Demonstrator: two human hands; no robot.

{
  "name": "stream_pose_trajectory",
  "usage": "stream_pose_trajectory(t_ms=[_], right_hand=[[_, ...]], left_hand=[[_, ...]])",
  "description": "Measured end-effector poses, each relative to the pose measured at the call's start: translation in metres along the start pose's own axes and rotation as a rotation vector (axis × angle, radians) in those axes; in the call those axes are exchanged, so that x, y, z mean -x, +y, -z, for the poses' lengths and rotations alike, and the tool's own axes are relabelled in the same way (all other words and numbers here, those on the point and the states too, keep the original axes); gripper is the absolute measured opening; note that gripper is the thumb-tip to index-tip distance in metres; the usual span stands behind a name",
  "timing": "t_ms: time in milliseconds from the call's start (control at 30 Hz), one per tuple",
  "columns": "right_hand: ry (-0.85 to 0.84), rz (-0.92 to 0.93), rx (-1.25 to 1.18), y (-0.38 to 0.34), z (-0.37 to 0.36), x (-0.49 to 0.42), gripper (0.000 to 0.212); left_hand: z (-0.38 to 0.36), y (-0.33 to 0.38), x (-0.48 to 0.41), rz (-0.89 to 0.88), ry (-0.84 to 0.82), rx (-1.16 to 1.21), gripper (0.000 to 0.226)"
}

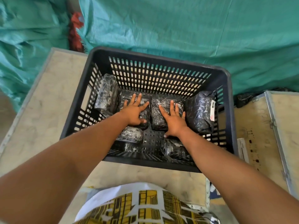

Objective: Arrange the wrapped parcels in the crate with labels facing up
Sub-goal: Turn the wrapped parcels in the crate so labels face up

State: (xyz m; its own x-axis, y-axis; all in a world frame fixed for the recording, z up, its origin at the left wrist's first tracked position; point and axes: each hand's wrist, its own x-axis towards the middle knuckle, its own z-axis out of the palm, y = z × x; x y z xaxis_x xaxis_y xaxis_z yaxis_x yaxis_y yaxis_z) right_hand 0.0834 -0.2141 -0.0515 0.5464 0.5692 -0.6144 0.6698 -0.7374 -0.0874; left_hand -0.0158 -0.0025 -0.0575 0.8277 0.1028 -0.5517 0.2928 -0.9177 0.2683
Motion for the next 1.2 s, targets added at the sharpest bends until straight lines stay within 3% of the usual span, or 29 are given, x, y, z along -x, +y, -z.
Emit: stream_pose_trajectory(t_ms=[300, 467, 633, 800, 933, 1033, 1133, 1200], right_hand=[[0.09, 0.03, -0.151, -0.002, 0.053, 0.009, 0.088], [0.264, 0.117, -0.429, 0.01, 0.075, 0.025, 0.063], [0.247, 0.138, -0.787, 0.027, 0.085, 0.035, 0.062], [0.195, 0.149, -1.053, 0.043, 0.087, 0.04, 0.063], [0.21, 0.171, -1.19, 0.048, 0.09, 0.043, 0.056], [0.316, 0.191, -1.281, 0.048, 0.088, 0.041, 0.05], [0.496, 0.17, -1.356, 0.047, 0.082, 0.036, 0.039], [0.523, 0.146, -1.341, 0.046, 0.079, 0.035, 0.042]], left_hand=[[0.0, 0.0, 0.002, -0.016, 0.029, 0.027, 0.088], [0.008, 0.007, 0.007, -0.067, 0.1, 0.306, 0.12], [0.024, 0.015, 0.015, -0.252, 0.265, 0.423, 0.128], [0.027, 0.027, 0.013, -0.383, 0.29, 0.365, 0.115], [0.035, 0.04, 0.009, -0.412, 0.349, 0.453, 0.108], [0.038, 0.04, 0.005, -0.427, 0.401, 0.52, 0.101], [0.04, 0.042, 0.002, -0.335, 0.447, 0.68, 0.101], [0.039, 0.043, 0.001, -0.283, 0.48, 0.769, 0.098]])
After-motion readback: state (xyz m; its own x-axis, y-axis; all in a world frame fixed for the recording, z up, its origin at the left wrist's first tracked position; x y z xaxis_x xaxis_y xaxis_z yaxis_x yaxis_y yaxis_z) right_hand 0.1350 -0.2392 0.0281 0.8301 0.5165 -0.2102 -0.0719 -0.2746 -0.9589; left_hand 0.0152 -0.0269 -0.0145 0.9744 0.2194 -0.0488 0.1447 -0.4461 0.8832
